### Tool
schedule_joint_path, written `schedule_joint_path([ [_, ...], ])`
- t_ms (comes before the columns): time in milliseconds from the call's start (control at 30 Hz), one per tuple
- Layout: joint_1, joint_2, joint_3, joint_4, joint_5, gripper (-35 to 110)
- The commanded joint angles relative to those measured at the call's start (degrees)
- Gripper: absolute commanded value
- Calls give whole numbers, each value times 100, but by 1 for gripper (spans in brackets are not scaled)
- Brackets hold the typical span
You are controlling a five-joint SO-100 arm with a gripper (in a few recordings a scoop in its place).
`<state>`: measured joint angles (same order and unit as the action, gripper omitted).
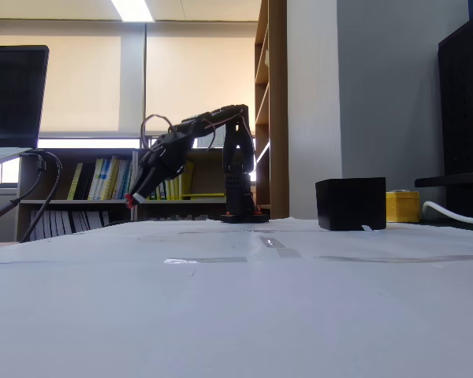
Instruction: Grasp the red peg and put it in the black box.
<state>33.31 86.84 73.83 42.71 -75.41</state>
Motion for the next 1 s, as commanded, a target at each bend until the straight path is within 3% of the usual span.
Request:
schedule_joint_path([
  [0, -633, -1318, 791, 2048, 396, 0],
  [167, -2145, -1591, 2294, 4623, 1310, 0],
  [367, -4289, -1406, 3313, 5581, 2689, 0],
  [667, -6311, -650, 3322, 5581, 3920, 0],
  [967, -7005, 360, 3226, 4693, 4500, 0],
])
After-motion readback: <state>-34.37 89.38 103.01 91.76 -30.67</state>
